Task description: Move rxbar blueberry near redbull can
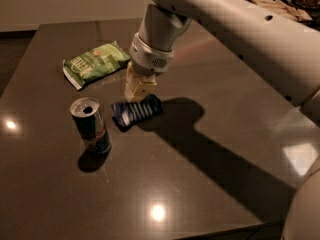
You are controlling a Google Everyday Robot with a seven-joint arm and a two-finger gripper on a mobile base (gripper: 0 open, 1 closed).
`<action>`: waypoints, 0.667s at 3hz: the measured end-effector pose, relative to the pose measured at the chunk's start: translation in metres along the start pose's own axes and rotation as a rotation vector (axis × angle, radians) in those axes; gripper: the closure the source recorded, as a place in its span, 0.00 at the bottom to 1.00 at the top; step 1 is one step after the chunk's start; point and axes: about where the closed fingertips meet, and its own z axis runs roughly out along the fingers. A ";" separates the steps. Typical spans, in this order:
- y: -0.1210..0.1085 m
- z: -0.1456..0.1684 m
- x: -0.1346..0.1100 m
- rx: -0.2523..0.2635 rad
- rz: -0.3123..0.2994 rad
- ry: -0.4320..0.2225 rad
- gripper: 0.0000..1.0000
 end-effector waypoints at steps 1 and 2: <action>0.005 0.002 -0.007 -0.028 -0.033 0.026 0.58; 0.011 0.001 -0.011 -0.034 -0.044 0.038 0.35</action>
Offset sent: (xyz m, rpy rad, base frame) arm -0.0304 -0.0047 0.0087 -0.0596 -0.0081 0.0456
